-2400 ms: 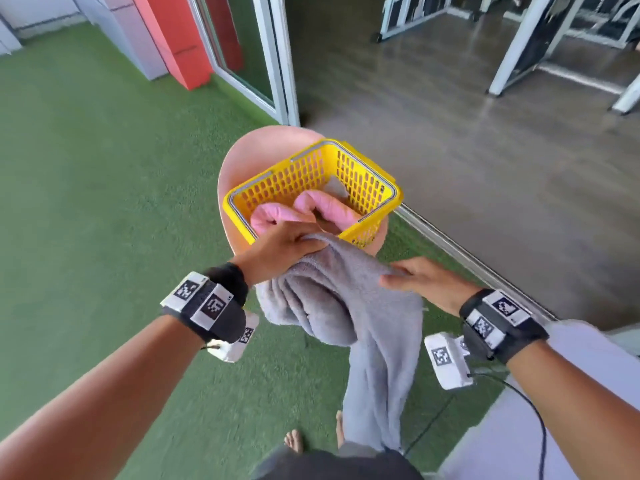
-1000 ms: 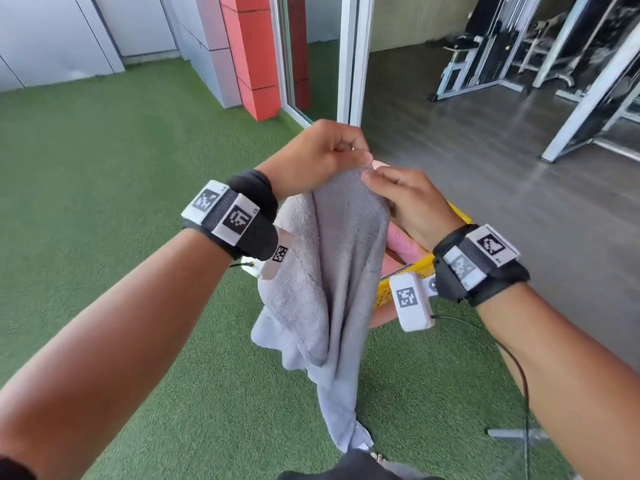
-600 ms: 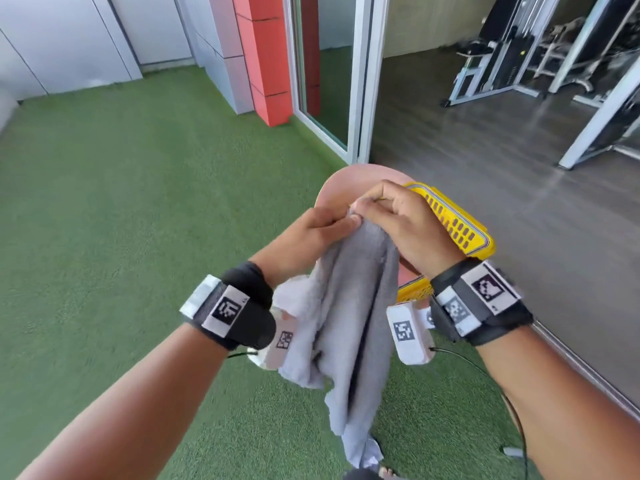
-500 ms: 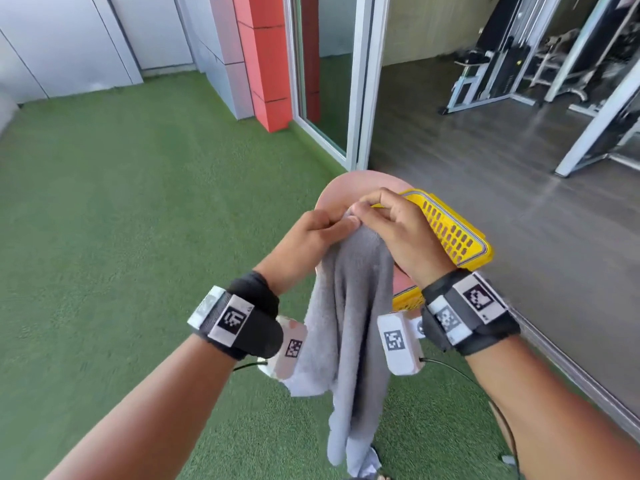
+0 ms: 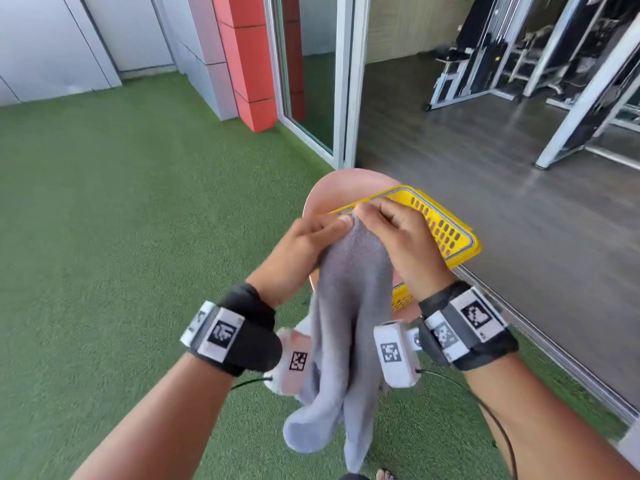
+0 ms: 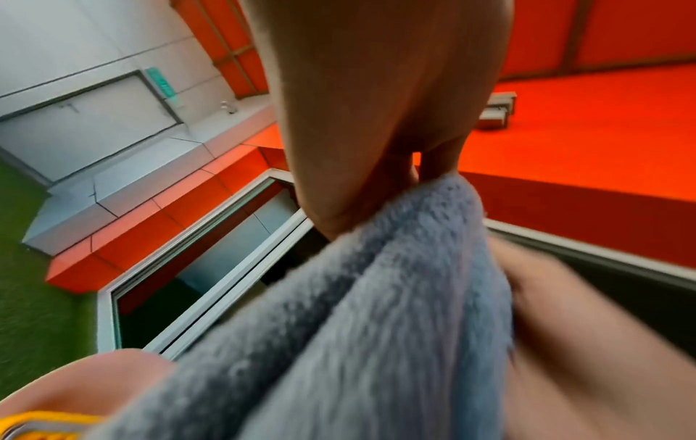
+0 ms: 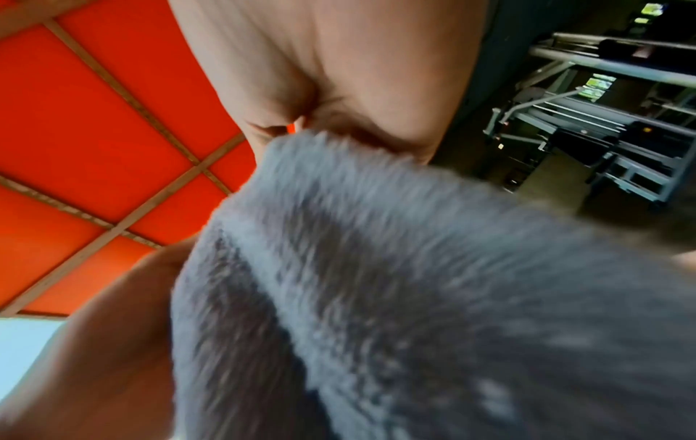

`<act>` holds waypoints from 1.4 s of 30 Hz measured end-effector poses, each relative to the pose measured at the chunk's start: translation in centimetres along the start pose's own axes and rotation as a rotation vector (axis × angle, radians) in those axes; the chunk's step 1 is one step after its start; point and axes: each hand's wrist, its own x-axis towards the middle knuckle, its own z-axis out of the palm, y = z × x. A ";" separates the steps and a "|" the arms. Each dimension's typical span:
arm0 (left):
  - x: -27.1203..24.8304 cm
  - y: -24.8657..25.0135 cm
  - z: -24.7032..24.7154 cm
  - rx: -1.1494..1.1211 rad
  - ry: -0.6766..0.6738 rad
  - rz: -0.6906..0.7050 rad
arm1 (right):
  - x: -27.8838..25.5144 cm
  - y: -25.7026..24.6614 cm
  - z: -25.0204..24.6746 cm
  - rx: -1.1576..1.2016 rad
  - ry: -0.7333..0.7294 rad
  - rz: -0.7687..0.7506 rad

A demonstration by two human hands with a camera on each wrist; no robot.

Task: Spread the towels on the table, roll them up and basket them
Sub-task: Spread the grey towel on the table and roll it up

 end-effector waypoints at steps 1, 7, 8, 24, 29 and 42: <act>0.4 0.8 -0.7 -0.041 0.035 0.033 | -0.7 0.8 0.3 0.000 -0.013 0.025; 0.5 2.4 -1.4 0.067 0.217 0.130 | -2.5 1.6 0.9 0.028 -0.016 0.040; 0.0 1.7 -0.6 0.085 0.128 0.081 | -1.6 0.4 0.5 0.038 0.008 0.017; 0.1 2.3 -2.4 0.286 0.127 0.200 | 0.1 -0.6 2.3 0.176 0.001 0.046; -0.8 2.8 -2.5 0.260 0.112 0.138 | 0.1 0.5 2.2 0.300 -0.104 0.143; -0.8 2.2 -2.9 0.359 0.337 0.198 | -2.8 0.9 2.4 0.263 -0.061 0.125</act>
